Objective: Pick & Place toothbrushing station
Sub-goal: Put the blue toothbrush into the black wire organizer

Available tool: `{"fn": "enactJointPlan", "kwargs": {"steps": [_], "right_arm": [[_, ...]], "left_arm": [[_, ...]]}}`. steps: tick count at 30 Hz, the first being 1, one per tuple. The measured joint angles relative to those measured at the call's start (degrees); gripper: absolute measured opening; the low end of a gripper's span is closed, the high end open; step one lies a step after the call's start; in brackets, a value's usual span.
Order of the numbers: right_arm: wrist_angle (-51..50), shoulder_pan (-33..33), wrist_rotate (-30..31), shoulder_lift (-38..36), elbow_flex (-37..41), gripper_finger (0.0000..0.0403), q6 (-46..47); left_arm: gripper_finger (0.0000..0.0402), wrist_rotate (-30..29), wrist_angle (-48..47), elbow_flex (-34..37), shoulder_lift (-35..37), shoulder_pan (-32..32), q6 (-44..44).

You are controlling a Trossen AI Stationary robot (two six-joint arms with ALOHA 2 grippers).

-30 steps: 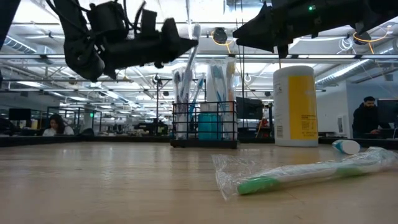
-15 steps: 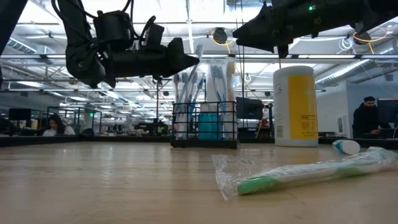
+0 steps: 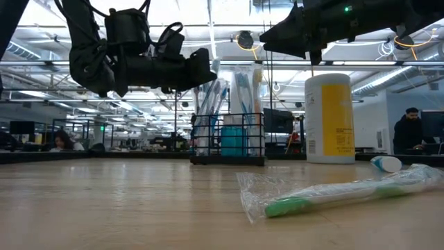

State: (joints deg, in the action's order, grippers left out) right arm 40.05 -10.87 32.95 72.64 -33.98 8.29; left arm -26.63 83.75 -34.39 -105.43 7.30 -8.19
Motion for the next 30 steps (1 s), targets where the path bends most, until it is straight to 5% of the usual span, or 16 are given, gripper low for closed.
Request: {"fn": "enactJointPlan", "kwargs": {"steps": [14,30], "right_arm": [[0.01,0.0,0.0,0.0,0.0,0.013,0.0],[0.0,0.01,0.0,0.02,0.0,0.013,0.0]], "left_arm": [[0.0021,-8.7,-6.1,0.02,-0.02,-2.34,-0.41],[0.0013,-9.53,-13.14,0.02,0.0,-3.58,-0.63]]}}
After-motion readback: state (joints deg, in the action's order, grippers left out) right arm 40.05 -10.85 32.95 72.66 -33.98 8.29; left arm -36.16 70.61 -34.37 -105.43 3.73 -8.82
